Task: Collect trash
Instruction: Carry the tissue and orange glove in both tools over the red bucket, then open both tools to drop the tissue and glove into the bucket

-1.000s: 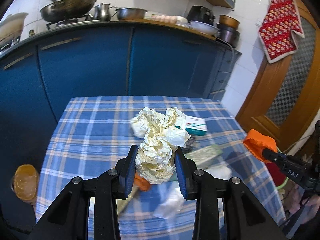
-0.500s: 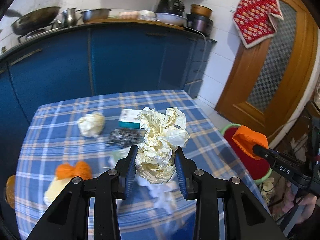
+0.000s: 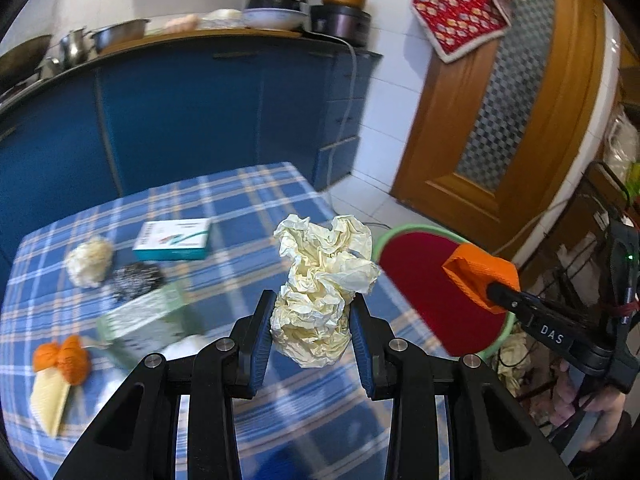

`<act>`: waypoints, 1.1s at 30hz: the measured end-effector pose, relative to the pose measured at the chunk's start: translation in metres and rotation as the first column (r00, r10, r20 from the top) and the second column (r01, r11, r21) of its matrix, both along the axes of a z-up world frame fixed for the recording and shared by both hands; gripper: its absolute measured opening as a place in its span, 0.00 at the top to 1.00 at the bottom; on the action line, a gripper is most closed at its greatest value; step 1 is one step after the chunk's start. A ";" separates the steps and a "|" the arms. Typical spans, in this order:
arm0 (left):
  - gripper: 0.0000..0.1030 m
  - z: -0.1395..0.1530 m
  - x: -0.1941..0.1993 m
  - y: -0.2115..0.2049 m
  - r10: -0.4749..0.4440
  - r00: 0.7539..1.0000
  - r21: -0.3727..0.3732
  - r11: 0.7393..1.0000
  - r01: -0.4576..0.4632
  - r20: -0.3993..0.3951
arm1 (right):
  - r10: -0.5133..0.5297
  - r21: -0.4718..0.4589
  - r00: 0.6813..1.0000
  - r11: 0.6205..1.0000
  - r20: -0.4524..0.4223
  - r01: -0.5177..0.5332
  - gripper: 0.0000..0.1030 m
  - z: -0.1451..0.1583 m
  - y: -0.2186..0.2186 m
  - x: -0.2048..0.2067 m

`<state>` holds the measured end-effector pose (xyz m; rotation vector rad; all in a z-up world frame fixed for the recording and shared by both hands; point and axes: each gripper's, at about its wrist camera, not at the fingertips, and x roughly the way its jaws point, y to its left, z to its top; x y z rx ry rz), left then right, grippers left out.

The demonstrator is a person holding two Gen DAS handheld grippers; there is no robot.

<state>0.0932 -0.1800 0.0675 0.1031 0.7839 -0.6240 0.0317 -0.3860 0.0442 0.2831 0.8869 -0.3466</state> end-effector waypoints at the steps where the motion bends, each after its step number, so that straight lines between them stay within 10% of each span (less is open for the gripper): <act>1: 0.64 -0.001 -0.001 -0.006 -0.010 1.000 0.002 1.000 0.010 -0.004 | -0.012 0.001 1.000 1.000 -0.001 0.012 0.77 -0.001 -0.005 -0.002; 33: 0.56 -0.080 -0.002 -0.154 -0.221 0.959 0.119 0.962 0.244 -0.177 | -0.189 0.069 0.980 0.979 -0.064 0.193 0.77 -0.041 -0.081 -0.032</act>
